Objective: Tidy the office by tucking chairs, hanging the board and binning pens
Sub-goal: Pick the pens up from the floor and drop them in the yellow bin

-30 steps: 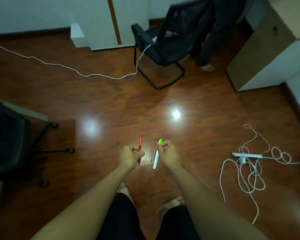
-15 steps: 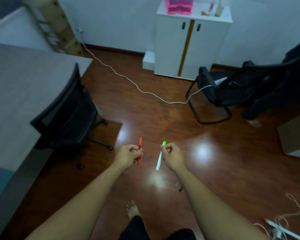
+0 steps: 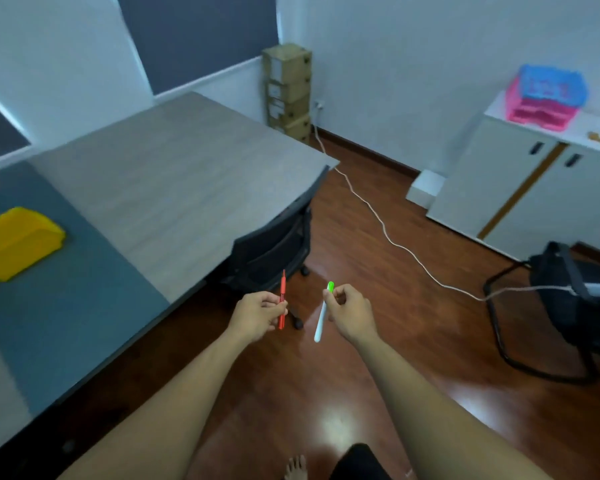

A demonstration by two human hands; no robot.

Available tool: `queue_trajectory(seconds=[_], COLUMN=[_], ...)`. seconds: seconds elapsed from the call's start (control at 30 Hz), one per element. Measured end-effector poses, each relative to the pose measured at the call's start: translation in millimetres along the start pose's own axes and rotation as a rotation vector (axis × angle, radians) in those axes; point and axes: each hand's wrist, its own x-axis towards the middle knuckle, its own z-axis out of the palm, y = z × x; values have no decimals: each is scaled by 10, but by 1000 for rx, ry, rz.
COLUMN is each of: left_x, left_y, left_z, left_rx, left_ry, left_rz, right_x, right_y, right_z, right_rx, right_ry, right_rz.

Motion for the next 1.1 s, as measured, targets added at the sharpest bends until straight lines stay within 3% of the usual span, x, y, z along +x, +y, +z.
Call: queue_trajectory(seconds=[0.47, 0.73, 1.1], left_x=[98, -19, 186], left_y=[-160, -405, -991], left_z=[-1627, -2355, -3425], left_rx=[-228, -300, -444], left_ry=[380, 589, 720], left_rz=[-134, -201, -240], right_x=[736, 1038, 1069], right_y=[-1529, -2160, -2967], right_z=[1582, 2455, 3750], right_rx=[-37, -7, 13], right_ry=[-455, -674, -757], right_rz=[-336, -394, -429])
